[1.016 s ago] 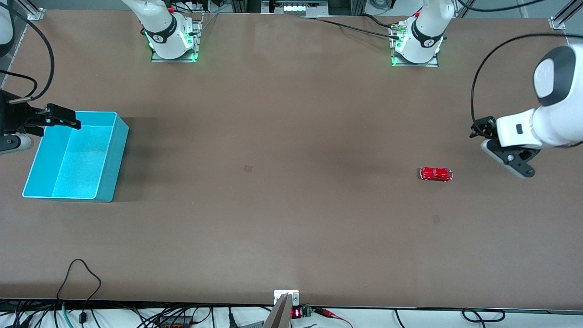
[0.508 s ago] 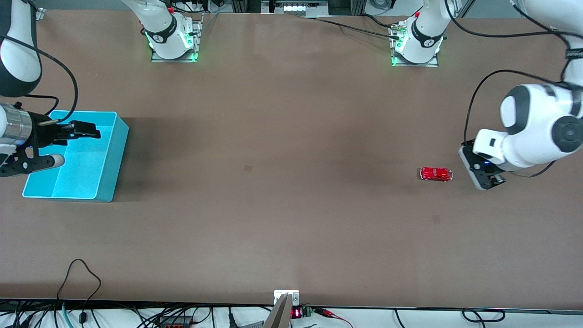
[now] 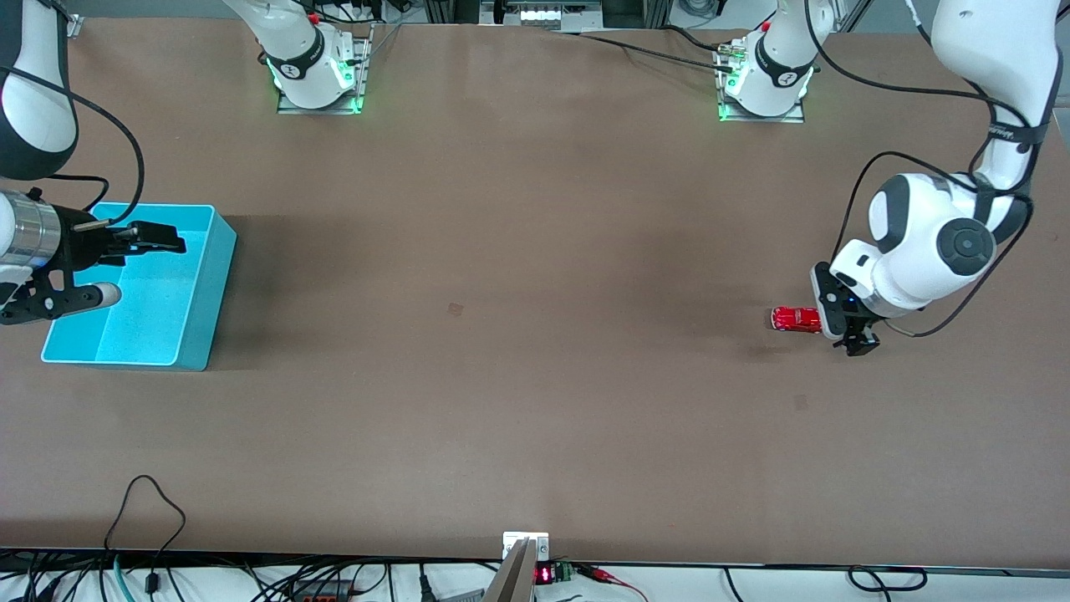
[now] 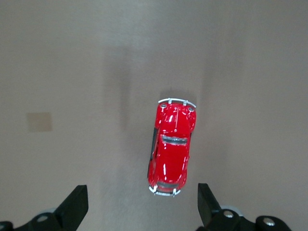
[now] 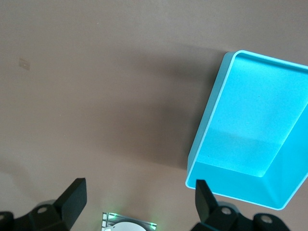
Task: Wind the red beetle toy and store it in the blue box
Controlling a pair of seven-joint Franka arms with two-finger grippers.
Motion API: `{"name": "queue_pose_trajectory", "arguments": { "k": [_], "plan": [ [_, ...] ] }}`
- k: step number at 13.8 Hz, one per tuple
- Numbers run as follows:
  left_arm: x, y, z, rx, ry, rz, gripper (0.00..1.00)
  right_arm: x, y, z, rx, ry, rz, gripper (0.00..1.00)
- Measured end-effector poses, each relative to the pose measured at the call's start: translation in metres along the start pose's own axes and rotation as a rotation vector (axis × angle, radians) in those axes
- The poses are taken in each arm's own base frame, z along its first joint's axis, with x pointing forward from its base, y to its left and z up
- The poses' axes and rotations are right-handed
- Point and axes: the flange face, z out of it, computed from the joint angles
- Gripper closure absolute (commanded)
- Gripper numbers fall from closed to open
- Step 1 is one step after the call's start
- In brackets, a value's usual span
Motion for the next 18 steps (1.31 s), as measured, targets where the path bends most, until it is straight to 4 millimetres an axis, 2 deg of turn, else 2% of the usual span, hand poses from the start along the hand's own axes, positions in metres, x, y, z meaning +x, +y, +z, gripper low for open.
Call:
{"name": "queue_pose_trajectory", "arguments": {
  "k": [4,7,8,9,12,18],
  "plan": [
    [0.001,0.012,0.029,0.007,0.008,0.018,0.08,0.0,0.0,0.001,0.0,-0.002,0.001,0.0],
    [0.002,0.023,0.046,0.019,0.014,0.022,0.26,0.003,0.001,0.012,-0.003,0.005,0.002,0.0],
    [0.002,0.026,0.048,0.023,0.015,0.024,0.41,0.004,0.002,0.019,-0.006,0.015,0.003,0.0],
    [0.002,0.027,0.049,0.023,0.016,0.025,0.44,0.004,0.002,0.025,-0.01,0.027,0.003,0.0],
    [0.002,0.028,0.05,0.023,0.016,0.026,0.64,-0.008,-0.002,0.04,-0.025,0.062,0.004,0.0],
    [0.002,0.027,0.049,0.027,0.016,0.029,0.71,-0.047,-0.013,0.072,-0.047,0.112,0.054,0.0]
  ]
}}
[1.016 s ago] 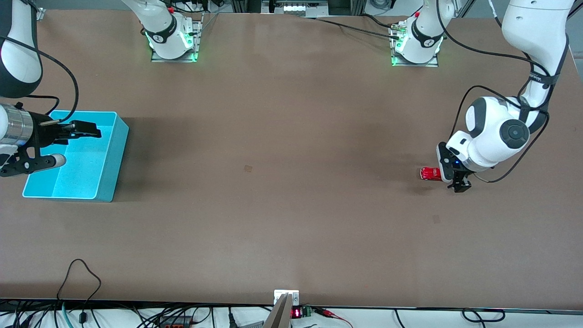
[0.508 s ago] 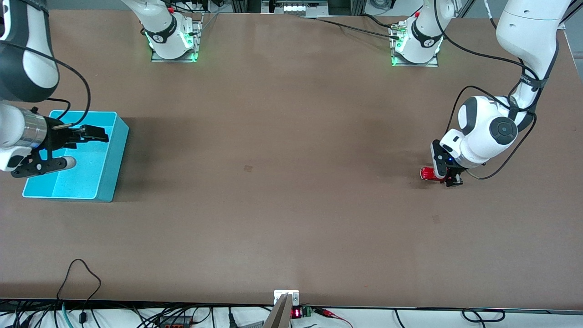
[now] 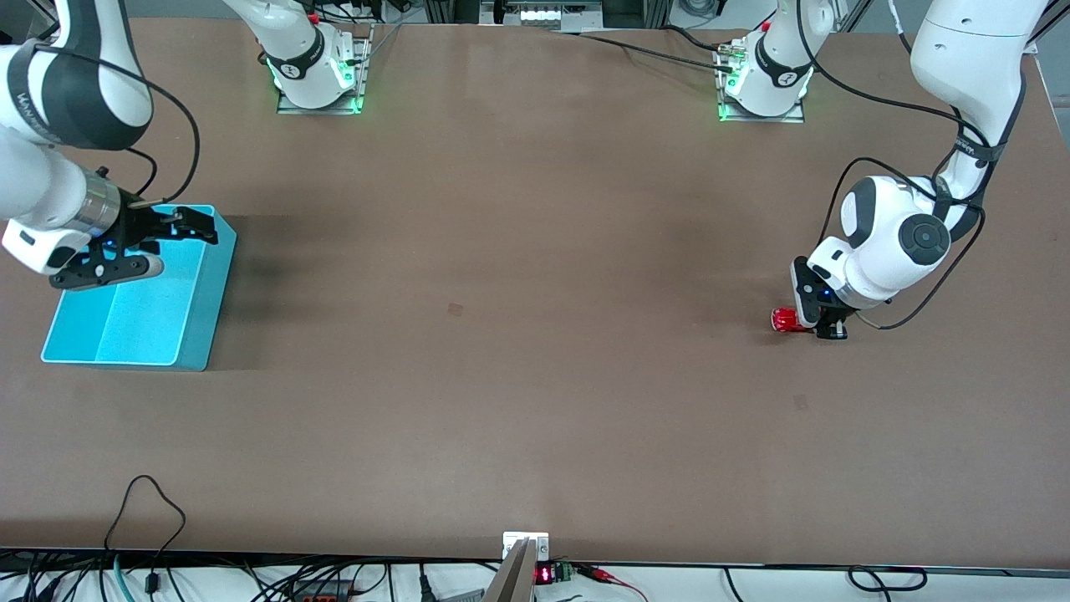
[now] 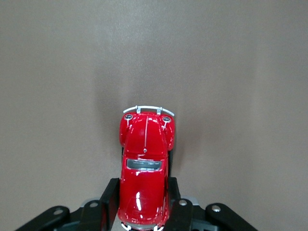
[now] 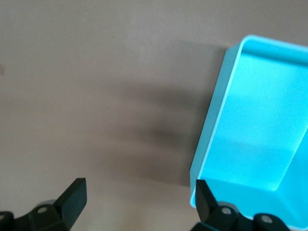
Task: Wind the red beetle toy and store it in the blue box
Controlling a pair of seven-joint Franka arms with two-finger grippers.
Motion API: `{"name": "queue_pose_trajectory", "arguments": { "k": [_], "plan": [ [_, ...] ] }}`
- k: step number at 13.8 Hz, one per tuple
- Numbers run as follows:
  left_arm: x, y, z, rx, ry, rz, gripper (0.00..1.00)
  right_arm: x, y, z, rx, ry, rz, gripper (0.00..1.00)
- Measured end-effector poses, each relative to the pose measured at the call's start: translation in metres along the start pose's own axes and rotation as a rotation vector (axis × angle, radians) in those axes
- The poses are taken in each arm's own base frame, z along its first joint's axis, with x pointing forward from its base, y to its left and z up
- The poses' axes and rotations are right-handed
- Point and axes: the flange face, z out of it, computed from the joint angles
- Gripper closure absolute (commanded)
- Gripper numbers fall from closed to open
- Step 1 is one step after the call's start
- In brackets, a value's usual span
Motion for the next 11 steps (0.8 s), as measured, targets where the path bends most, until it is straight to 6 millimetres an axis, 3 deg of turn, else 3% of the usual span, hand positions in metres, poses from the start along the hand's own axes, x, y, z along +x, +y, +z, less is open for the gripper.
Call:
{"name": "queue_pose_trajectory", "arguments": {
  "k": [6,9,11],
  "plan": [
    [-0.005,0.0,0.0,-0.001,0.0,-0.009,0.76,-0.008,-0.001,0.012,0.002,-0.022,0.077,0.0],
    [-0.019,0.0,0.001,-0.002,-0.002,-0.026,0.76,-0.009,-0.001,0.014,0.002,-0.027,0.087,0.0],
    [-0.038,0.0,0.001,-0.002,-0.003,-0.02,0.76,-0.009,0.0,0.014,0.002,-0.027,0.089,0.0]
  ]
}}
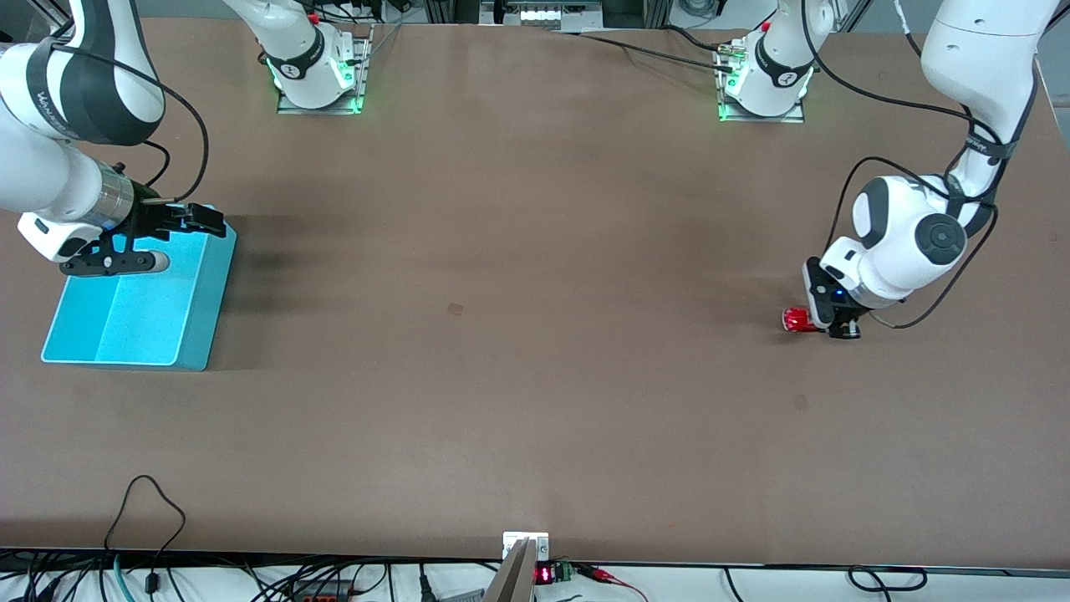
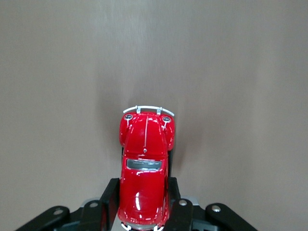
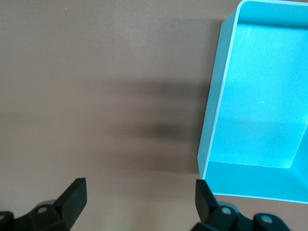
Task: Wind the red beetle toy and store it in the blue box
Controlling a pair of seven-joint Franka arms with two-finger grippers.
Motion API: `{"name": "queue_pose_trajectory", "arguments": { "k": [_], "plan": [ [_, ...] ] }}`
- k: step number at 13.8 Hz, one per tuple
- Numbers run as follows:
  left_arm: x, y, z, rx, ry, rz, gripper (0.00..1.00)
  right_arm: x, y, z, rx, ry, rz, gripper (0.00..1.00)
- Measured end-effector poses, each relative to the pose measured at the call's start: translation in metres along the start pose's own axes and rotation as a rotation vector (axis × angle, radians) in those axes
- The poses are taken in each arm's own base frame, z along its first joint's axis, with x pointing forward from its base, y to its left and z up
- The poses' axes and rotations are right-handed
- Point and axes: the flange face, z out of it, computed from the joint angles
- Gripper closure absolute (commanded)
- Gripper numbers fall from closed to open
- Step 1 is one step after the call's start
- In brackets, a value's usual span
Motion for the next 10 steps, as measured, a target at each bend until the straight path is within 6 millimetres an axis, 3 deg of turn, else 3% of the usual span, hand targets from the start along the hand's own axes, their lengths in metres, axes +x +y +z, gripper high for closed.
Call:
{"name": "queue_pose_trajectory", "arguments": {
  "k": [4,5,6,7,10],
  "plan": [
    [-0.054,-0.002,0.001,0.005,-0.003,0.032,0.71,0.0,0.0,0.0,0.0,0.0,0.001,0.0],
    [-0.067,-0.002,0.001,0.008,-0.004,0.035,0.54,0.0,0.0,0.0,0.0,0.0,0.001,0.0],
    [-0.076,-0.003,0.001,0.01,-0.004,0.036,0.07,0.0,0.0,0.0,0.0,0.0,0.001,0.0],
    [-0.08,-0.003,0.001,0.009,-0.004,0.037,0.0,0.0,0.0,0.0,0.0,0.0,0.002,0.0],
    [-0.079,-0.005,-0.004,-0.055,0.003,0.041,0.0,0.0,0.0,0.0,0.0,-0.001,0.002,0.0]
  ]
}}
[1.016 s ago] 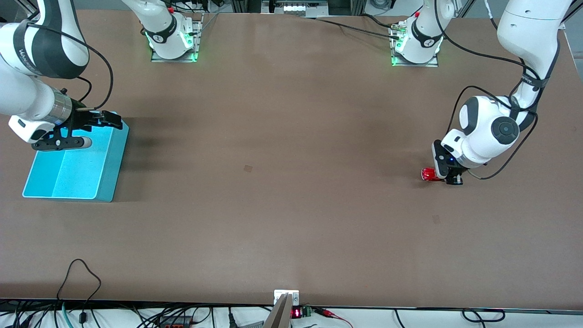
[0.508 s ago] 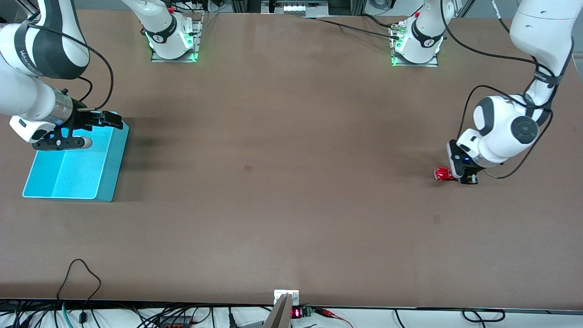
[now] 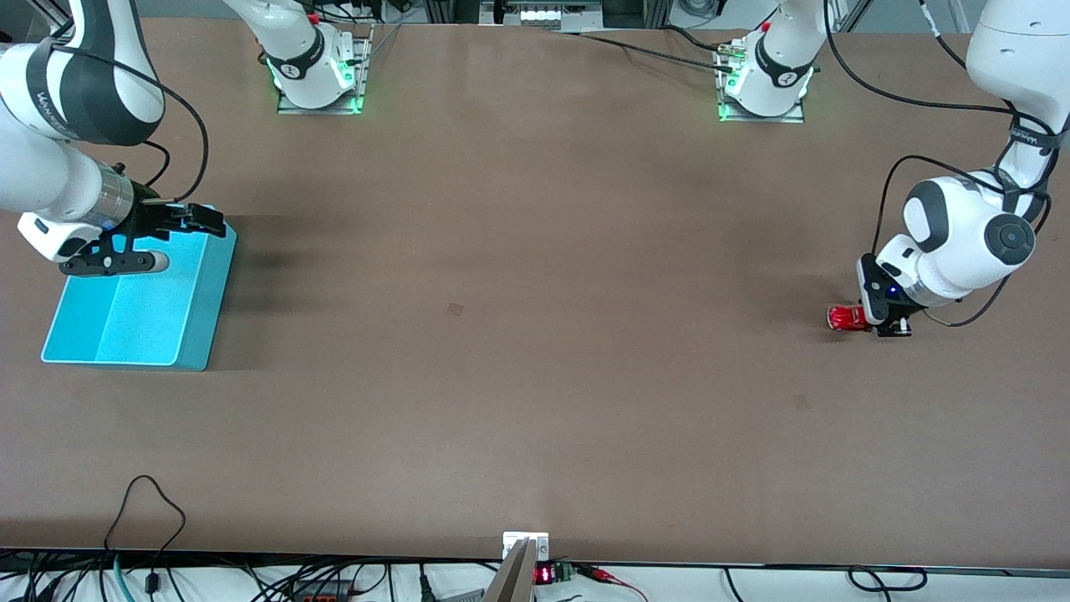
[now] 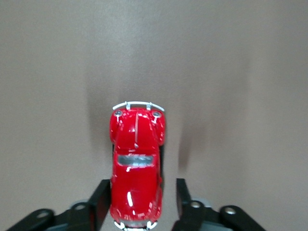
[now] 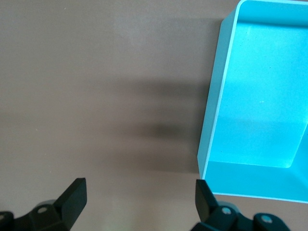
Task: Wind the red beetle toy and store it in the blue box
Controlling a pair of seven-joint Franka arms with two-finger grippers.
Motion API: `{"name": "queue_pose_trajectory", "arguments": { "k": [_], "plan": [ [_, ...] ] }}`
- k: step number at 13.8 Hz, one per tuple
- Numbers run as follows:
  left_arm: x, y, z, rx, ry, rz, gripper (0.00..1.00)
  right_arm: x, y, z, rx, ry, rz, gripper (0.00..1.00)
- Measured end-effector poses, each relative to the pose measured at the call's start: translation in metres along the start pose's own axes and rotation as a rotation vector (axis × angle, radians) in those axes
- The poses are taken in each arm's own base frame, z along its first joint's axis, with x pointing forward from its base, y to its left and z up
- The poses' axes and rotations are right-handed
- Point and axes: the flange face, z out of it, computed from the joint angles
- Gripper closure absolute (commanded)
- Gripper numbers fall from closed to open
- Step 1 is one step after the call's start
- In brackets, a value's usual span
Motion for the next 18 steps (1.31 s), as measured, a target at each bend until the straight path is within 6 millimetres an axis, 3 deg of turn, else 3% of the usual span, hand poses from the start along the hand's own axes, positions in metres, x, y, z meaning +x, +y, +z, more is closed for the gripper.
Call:
{"name": "queue_pose_trajectory", "arguments": {
  "k": [1,4,7,11,18],
  "plan": [
    [0.004,-0.006,-0.01,-0.03,0.005,0.009,0.0,0.0,0.0,0.0,0.0,0.0,0.0,0.0],
    [0.03,-0.031,-0.069,-0.057,0.007,0.057,0.0,0.0,0.001,0.0,0.0,-0.001,0.002,0.0],
    [0.06,-0.039,-0.108,-0.02,-0.007,0.107,0.0,-0.001,0.002,0.001,0.001,-0.003,0.004,0.0],
    [0.096,-0.045,-0.131,0.025,0.054,0.065,0.0,-0.001,0.002,0.001,0.001,-0.004,0.003,0.0],
    [0.108,-0.059,-0.16,0.096,0.141,-0.399,0.0,-0.002,0.003,0.003,0.002,-0.011,0.004,0.0]
  ]
}}
